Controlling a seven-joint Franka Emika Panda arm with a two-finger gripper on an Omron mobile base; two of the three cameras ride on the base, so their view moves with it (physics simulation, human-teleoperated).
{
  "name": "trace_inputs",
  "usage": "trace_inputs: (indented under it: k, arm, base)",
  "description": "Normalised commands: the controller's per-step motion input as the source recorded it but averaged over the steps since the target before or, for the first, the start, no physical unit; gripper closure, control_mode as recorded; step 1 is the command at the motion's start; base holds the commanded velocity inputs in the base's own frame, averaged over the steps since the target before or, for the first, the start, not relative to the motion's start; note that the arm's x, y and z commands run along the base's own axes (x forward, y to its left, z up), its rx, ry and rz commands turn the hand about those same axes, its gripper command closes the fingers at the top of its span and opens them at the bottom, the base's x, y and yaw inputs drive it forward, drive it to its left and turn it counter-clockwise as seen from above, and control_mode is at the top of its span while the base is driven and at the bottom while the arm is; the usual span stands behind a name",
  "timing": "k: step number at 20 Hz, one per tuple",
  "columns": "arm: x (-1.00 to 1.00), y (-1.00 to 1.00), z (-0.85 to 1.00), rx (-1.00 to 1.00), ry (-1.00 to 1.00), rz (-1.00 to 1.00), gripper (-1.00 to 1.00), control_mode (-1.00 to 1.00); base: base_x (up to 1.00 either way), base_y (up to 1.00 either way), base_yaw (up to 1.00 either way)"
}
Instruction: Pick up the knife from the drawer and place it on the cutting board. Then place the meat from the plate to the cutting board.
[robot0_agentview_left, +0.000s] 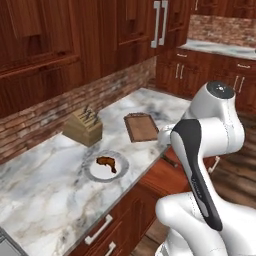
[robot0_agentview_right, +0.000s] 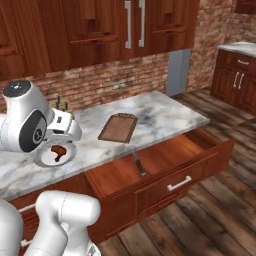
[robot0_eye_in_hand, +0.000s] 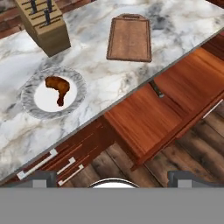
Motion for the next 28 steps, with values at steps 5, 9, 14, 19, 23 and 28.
trace_inputs:
  k: [5,9,14,19,23,28]
  arm:
    - [0.0,0.0,0.0,0.0,0.0,0.0,-1.0,1.0]
    - [0.0,0.0,0.0,0.0,0.0,0.0,-1.0,1.0]
    - [0.0,0.0,0.0,0.0,0.0,0.0,-1.0,1.0]
    - [0.0,0.0,0.0,0.0,0.0,0.0,-1.0,1.0]
    - [0.0,0.0,0.0,0.0,0.0,0.0,-1.0,1.0]
    - [0.0,0.0,0.0,0.0,0.0,0.0,-1.0,1.0]
  base:
    - [0.15,0.71,-0.32]
    - [0.74,0.26,-0.27]
    - [0.99,0.15,-0.08]
    - [1.0,0.01,0.03]
    - [0.87,-0.35,0.19]
    - [0.59,-0.52,0.22]
